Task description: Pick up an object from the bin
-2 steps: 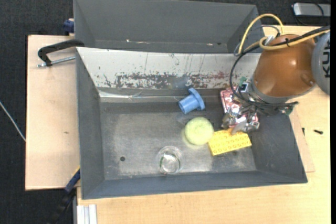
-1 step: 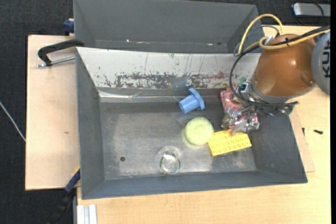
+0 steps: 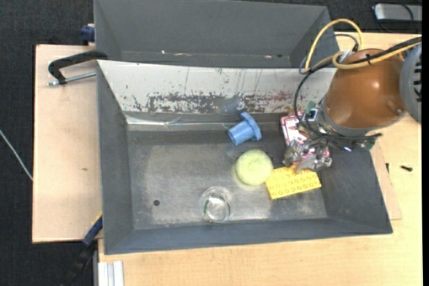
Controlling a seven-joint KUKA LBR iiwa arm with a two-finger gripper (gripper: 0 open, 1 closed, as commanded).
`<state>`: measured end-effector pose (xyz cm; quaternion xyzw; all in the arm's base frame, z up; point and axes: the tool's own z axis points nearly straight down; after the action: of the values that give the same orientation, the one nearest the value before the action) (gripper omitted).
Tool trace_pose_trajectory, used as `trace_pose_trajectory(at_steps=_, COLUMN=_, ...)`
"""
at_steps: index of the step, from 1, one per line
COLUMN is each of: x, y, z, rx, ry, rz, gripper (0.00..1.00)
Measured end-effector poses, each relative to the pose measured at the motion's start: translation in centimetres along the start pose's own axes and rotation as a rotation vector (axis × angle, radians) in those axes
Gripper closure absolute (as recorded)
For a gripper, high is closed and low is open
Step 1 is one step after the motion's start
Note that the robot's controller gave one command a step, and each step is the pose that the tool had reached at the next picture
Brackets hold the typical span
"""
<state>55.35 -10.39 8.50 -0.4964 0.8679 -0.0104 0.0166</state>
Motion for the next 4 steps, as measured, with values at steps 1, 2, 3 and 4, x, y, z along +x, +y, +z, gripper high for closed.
trace_pose_trajectory(at_steps=1, x=-0.60, y=-0.08, z=0.10, rx=-0.007, ry=0.011, rz=-0.022, gripper=1.00)
trace_pose_trajectory(at_steps=2, x=-0.12, y=-0.32, z=0.11, rx=-0.012, ry=0.005, rz=-0.025, gripper=1.00)
trace_pose_trajectory(at_steps=3, x=-0.87, y=-0.46, z=0.23, rx=-0.019, ry=0.015, rz=-0.037, gripper=1.00)
trace_pose_trajectory(at_steps=4, x=-0.51, y=-0.07, z=0.13, rx=-0.008, ry=0.009, rz=-0.049, gripper=1.00)
